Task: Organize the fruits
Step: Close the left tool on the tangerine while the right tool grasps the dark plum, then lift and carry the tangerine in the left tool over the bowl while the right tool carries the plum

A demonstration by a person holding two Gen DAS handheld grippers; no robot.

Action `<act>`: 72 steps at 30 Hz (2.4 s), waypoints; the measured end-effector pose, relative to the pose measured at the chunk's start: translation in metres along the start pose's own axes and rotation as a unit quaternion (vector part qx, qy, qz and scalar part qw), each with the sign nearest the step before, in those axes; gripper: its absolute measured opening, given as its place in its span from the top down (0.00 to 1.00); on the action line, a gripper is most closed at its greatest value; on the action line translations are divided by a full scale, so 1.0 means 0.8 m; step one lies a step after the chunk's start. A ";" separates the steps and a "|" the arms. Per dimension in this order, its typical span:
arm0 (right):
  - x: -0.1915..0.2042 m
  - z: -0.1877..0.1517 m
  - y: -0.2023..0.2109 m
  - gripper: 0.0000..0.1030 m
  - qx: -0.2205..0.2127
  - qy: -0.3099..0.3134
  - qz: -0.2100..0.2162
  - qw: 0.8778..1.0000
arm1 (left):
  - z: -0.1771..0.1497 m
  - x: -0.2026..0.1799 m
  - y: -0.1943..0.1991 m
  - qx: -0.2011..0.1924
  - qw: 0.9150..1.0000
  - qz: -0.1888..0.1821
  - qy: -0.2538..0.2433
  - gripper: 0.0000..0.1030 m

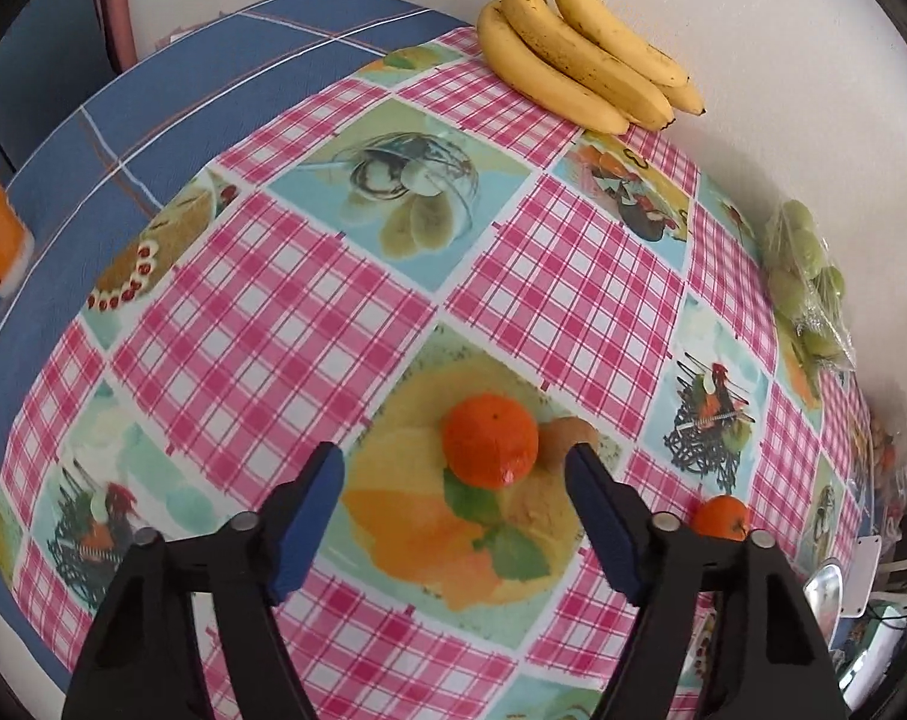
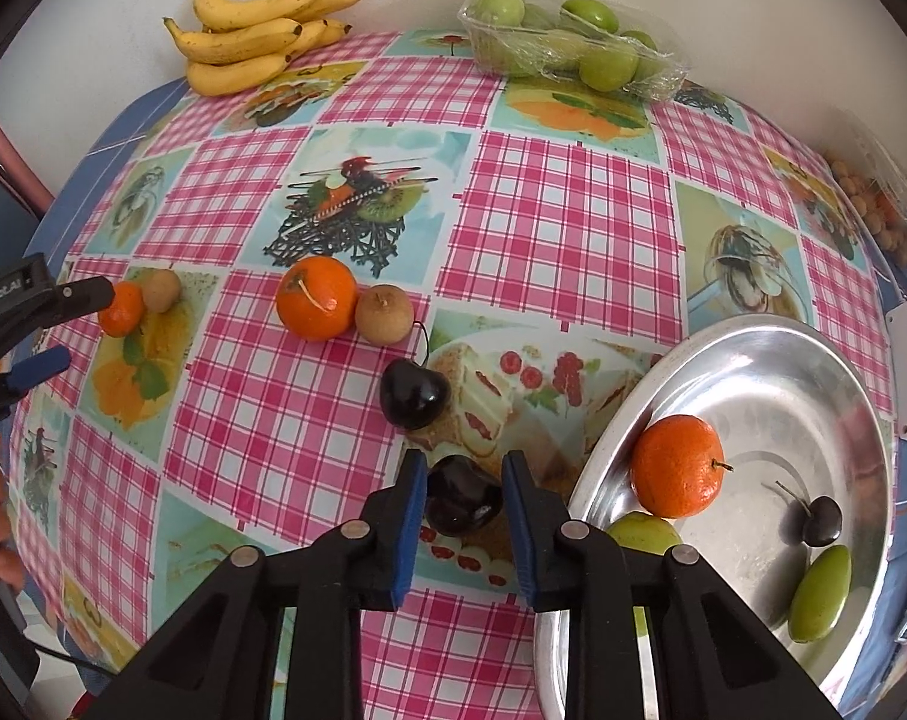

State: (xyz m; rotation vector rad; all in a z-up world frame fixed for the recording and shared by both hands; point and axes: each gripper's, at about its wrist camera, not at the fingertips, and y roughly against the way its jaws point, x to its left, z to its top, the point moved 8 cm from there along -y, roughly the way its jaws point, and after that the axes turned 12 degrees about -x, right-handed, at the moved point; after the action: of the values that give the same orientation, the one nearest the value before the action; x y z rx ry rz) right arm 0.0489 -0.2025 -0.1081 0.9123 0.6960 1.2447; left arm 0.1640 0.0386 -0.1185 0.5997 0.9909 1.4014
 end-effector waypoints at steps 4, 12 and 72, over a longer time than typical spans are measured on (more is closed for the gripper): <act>-0.002 0.001 0.001 0.75 -0.002 -0.008 0.004 1.000 | -0.001 -0.006 -0.008 0.005 1.000 -0.006 -0.010 0.46; -0.004 0.010 0.013 0.87 -0.017 -0.018 0.014 1.000 | 0.000 -0.016 -0.007 0.005 0.999 -0.020 -0.024 0.68; 0.015 0.008 0.006 0.69 -0.010 0.056 -0.039 0.998 | 0.009 -0.019 -0.014 0.018 0.999 -0.031 -0.023 0.64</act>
State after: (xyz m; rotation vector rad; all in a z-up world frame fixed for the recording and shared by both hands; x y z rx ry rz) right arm 0.0546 -0.1919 -0.1002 0.7969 0.7996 1.2370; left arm 0.1775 0.0240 -0.1214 0.6205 0.9926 1.3124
